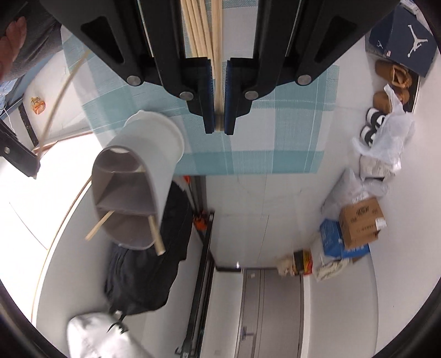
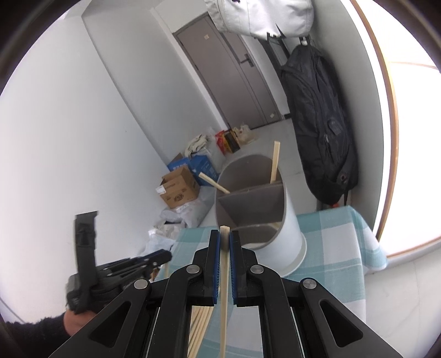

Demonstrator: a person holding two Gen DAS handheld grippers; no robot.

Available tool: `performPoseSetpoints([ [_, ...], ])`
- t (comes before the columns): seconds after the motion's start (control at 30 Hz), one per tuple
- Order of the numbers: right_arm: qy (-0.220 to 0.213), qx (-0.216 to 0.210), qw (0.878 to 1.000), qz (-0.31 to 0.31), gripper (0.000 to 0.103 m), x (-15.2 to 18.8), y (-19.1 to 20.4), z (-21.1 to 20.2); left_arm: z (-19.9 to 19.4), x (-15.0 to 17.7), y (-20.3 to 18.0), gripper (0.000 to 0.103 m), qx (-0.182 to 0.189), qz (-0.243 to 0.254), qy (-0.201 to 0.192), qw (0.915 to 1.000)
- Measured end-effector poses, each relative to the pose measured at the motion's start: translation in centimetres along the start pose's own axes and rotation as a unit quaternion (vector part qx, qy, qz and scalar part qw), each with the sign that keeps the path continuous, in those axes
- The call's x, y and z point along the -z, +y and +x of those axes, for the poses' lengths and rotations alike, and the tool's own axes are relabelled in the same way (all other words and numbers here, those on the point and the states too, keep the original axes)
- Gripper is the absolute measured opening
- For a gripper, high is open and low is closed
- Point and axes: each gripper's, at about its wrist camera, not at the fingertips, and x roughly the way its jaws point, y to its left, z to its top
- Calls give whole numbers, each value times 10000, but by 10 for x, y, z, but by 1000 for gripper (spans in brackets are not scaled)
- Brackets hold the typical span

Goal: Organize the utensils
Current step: 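Raise both held chopsticks up toward the white utensil holder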

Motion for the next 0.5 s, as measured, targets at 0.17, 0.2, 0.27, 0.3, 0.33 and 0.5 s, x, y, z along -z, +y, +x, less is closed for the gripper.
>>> performPoseSetpoints([
  [0.17,-335,86,9991,-250,6,-3,14,-10,-11,-7,3,2,88,-22,-299,9995],
  [0.2,-373,101,9988,-302,6,-3,17,-11,-14,-9,4,2,121,-37,-354,9993],
  [0.27,-421,120,9979,-470,6,-4,26,-12,-15,-15,8,2,183,-46,-435,9989],
  [0.3,-445,137,9975,-530,6,-5,29,-13,-19,-16,6,2,213,-58,-463,9987],
  [0.33,-479,145,9970,-586,6,-6,32,-14,-23,-20,6,2,249,-99,-539,9982],
  [0.5,-607,139,9948,-812,6,-21,47,-23,-43,-40,1,2,540,-393,-860,9941],
])
